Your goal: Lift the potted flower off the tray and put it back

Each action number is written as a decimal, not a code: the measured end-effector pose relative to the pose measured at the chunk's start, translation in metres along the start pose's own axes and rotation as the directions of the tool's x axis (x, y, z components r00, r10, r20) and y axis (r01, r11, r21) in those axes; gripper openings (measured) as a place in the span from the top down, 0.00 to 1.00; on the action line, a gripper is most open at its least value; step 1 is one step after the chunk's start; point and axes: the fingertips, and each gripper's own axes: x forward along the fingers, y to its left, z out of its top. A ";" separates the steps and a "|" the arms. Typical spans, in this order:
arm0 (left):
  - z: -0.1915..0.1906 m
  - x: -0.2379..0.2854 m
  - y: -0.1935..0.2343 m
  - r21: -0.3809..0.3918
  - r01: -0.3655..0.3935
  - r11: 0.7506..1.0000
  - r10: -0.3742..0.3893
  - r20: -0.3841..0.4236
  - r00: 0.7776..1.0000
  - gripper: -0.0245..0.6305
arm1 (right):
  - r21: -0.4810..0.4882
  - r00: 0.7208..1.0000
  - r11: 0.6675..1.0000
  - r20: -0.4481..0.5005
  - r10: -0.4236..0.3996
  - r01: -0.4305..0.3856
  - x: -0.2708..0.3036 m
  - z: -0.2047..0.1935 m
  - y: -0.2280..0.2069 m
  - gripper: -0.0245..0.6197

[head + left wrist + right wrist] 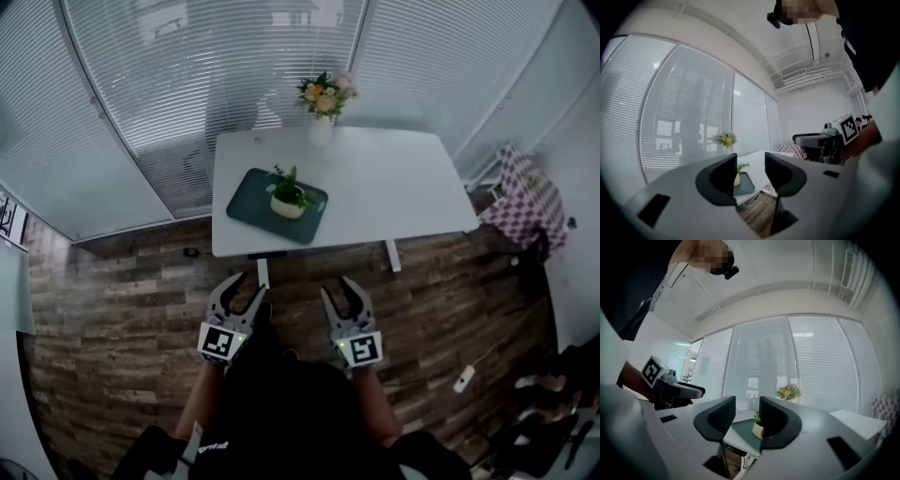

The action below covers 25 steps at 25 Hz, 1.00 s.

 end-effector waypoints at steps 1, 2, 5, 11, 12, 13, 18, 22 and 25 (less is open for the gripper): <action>0.002 -0.002 0.002 -0.003 -0.011 1.000 0.011 0.006 1.000 0.71 | 0.006 1.000 1.000 0.000 -0.008 0.008 -0.001 0.001 -0.002 0.75; 0.003 -0.003 0.003 -0.006 -0.020 1.000 0.020 0.012 1.000 0.75 | 0.008 1.000 1.000 -0.001 -0.012 0.012 -0.001 0.001 -0.003 0.80; 0.005 -0.003 0.004 0.019 -0.035 0.999 0.034 0.021 0.999 0.91 | 0.010 1.000 1.000 0.011 -0.016 0.016 -0.003 0.001 -0.007 0.93; 0.011 0.001 -0.001 0.053 -0.036 0.998 0.034 0.042 0.999 0.95 | 0.020 1.000 1.000 -0.004 -0.011 0.011 -0.006 -0.004 -0.008 0.95; 0.012 0.001 -0.003 0.059 -0.034 0.998 0.032 0.045 0.998 0.95 | 0.022 1.000 1.000 -0.005 -0.007 0.007 -0.006 -0.004 -0.008 0.96; 0.013 0.001 -0.004 0.066 -0.033 0.997 0.030 0.046 0.999 0.95 | 0.025 1.000 1.000 -0.007 -0.002 0.002 -0.007 -0.004 -0.008 0.96; 0.012 0.001 -0.004 0.079 -0.031 0.996 0.028 0.037 0.999 0.95 | 0.013 1.000 1.000 -0.006 0.027 -0.027 -0.006 -0.006 -0.004 0.96; 0.012 0.002 -0.009 0.075 -0.016 0.997 0.013 0.042 0.999 0.96 | -0.004 0.999 0.999 -0.020 0.033 -0.033 -0.008 -0.007 -0.003 0.96; 0.011 0.001 -0.013 0.077 -0.005 0.997 0.002 0.037 0.999 0.96 | -0.002 0.999 0.999 -0.027 0.036 -0.036 -0.010 -0.008 0.000 0.96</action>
